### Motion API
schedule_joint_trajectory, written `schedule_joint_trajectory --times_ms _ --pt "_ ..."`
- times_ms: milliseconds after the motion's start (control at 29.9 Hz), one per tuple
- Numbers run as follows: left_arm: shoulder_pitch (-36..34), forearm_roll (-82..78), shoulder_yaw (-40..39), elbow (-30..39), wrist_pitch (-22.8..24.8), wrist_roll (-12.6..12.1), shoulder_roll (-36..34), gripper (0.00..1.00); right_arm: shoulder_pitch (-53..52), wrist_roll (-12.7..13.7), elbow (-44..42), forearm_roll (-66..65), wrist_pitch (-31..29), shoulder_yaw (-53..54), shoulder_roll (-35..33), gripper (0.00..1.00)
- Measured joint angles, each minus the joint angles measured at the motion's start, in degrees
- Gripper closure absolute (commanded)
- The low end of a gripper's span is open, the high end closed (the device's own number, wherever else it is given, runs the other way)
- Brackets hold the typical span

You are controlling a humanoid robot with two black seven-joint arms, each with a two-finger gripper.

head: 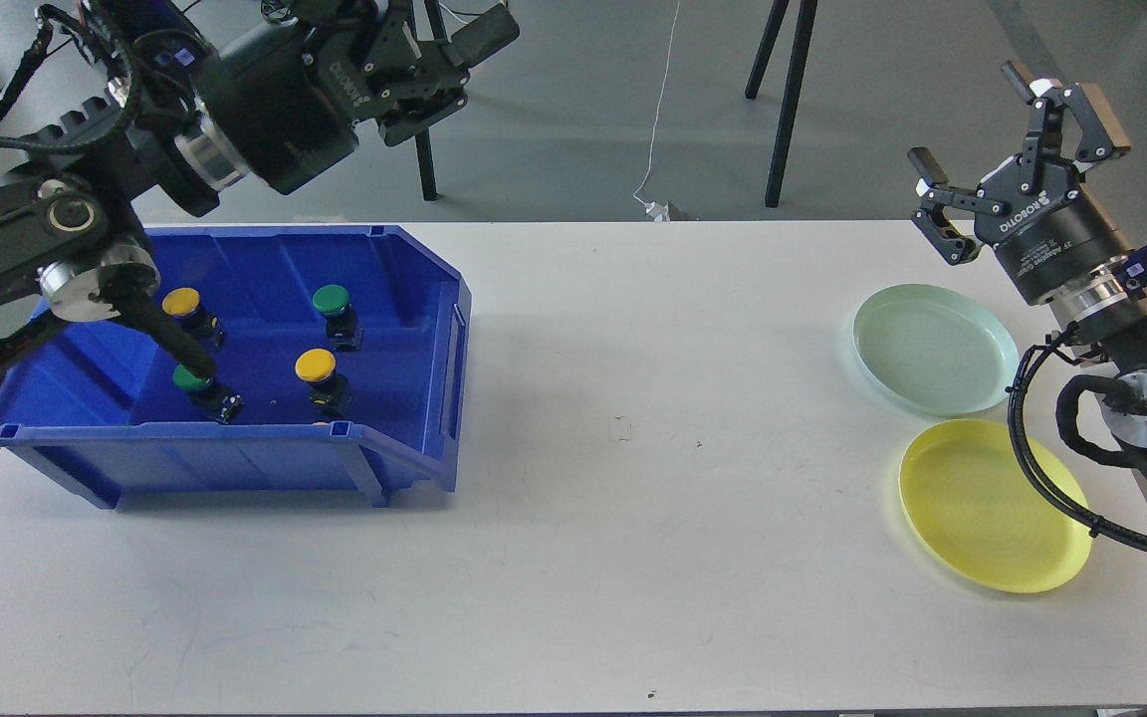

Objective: Pass button and place on color plate
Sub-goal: 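Move the left gripper over the yellow button in the blue bin, then lower the left gripper and grasp the yellow button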

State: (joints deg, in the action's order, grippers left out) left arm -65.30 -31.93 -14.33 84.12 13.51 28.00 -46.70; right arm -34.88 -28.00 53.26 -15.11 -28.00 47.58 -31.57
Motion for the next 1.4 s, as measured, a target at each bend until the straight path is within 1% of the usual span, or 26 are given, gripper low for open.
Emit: schedule_joint_trajectory --times_ms 100,201,301,368,435,535,602,735,802,903,1170,1237,1404 --pt "-9.4 -8.2 13.1 -0.1 -0.7 0.0 -5.2 0.02 0.4 0.0 -0.5 0.0 0.0 0.3 0.0 0.00" --pt "-20.6 -18.2 28.6 0.0 0.8 0.0 -8.6 0.02 0.7 0.0 -1.3 0.0 0.0 0.4 0.2 0.00" --pt "-29.7 -25.8 42.1 -0.4 2.1 0.0 -8.5 0.02 1.1 0.0 -1.5 0.0 0.0 0.4 0.3 0.00" --pt "-33.6 -28.0 48.4 -1.2 2.2 0.0 -6.9 0.02 1.4 0.0 -1.6 0.0 0.0 0.4 0.4 0.00" --pt "-35.3 -28.9 52.0 -2.9 2.2 0.0 -4.8 0.02 1.6 0.0 -1.7 0.0 0.0 0.4 0.4 0.00" --pt "-35.7 -29.2 55.5 -6.9 2.2 0.0 -0.2 0.03 1.9 0.0 -2.2 0.0 0.0 0.4 0.4 0.00" --pt "-35.1 -29.3 58.6 -10.8 1.3 0.0 3.7 0.03 2.1 0.0 -2.3 0.0 0.0 0.3 0.5 0.00" --pt "-32.3 -29.3 62.7 -18.4 -0.3 0.0 10.1 0.03 2.6 0.0 -2.3 0.0 0.0 0.3 0.4 0.00" --pt "-30.5 -29.3 63.2 -21.1 -0.4 0.0 11.7 0.03 2.7 0.0 -2.3 0.0 0.0 0.4 0.1 0.00" --pt "-28.3 -29.3 63.3 -23.4 -0.3 0.0 12.7 0.03 3.1 0.0 -2.4 0.0 0.0 0.4 0.0 0.00" --pt "-24.6 -29.4 63.5 -25.0 1.2 0.0 13.0 0.04 3.3 0.0 -2.4 0.0 0.0 0.4 0.4 0.00" --pt "-23.3 -29.5 63.4 -26.2 1.2 0.0 13.0 0.05 3.3 0.0 -2.5 0.0 0.0 0.4 0.5 0.00" --pt "-20.6 -29.5 63.4 -29.2 1.3 0.0 13.2 0.05 3.4 0.0 -2.5 0.0 0.0 0.4 0.5 0.00"
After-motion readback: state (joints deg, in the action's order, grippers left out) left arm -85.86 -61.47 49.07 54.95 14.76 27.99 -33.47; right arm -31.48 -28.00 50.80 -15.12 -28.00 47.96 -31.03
